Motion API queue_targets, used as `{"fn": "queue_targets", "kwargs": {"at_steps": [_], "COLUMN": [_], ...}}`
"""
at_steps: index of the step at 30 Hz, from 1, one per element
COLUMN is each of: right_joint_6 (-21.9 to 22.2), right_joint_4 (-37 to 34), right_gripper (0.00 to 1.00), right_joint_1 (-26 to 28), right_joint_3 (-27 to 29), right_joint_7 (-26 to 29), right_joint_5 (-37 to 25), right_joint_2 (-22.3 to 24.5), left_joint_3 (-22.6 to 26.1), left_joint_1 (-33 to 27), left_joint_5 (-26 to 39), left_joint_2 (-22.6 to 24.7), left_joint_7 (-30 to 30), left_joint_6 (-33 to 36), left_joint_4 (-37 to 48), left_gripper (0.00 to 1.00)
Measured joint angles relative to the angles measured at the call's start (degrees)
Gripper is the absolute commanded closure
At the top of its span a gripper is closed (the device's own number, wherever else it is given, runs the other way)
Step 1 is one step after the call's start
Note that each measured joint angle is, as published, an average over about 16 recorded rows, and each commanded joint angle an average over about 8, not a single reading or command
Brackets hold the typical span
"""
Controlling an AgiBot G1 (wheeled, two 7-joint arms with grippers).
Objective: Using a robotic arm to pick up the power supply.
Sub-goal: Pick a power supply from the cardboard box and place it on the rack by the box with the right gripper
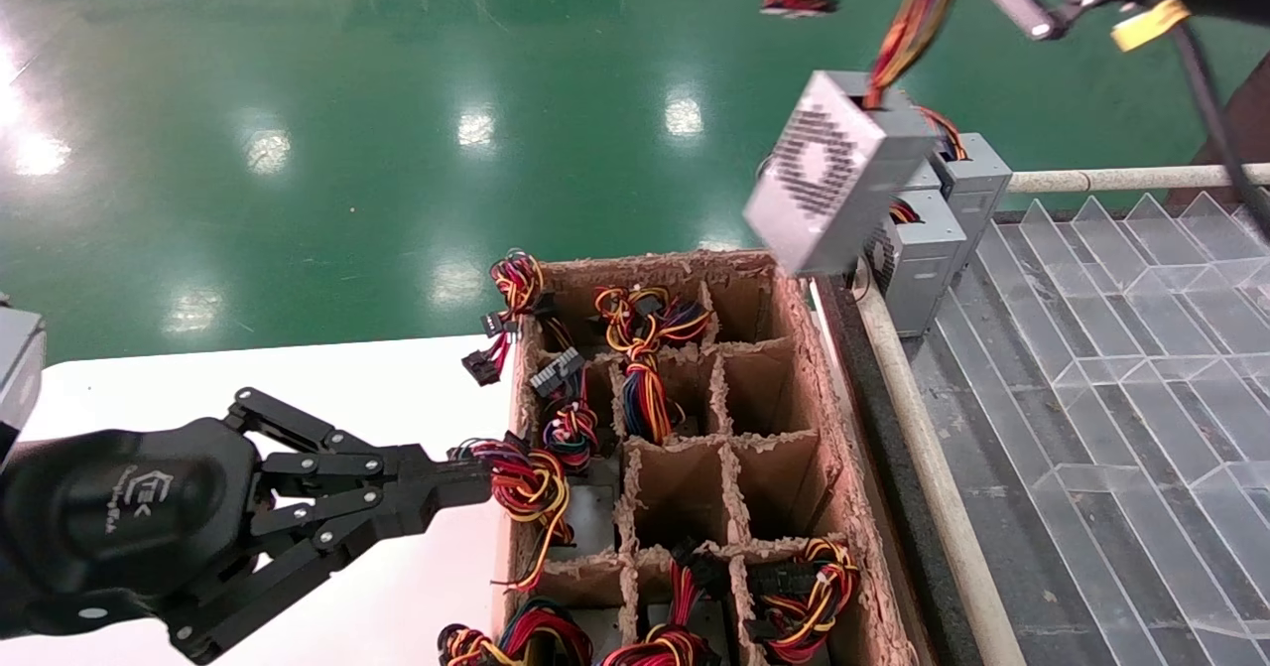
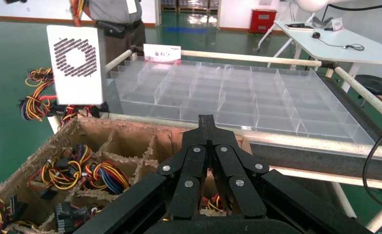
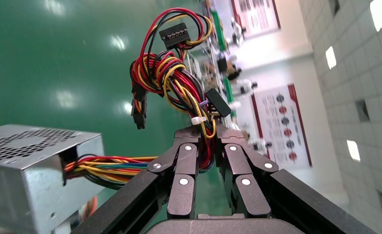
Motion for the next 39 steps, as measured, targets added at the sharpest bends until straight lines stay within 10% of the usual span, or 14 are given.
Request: {"fn": "queue_targets", "kwargs": {"at_steps": [20,39], "right_joint_6": [1.8,5.3], "right_joint_4": [0.9,1.0], "right_gripper": [1.0,1.0], "right_joint_1": [-7.9,-15.5], "right_joint_3": [2.5,3.6], "right_joint_7": [8.2,8.0], "right_joint_5": [-2.1,0.2], "right_joint_2": [11.4,12.6], "left_joint_3": [0.0,0.0], "left_joint_1": [0.0,0.0], "left_joint_5": [0.0,0.0], "left_joint_2": [0.0,0.0], "left_joint_7": [0.0,0.0], "left_joint_6": [0.0,0.0], "left_joint_4": [0.0,0.0], "left_gripper": [1.0,1.0]}}
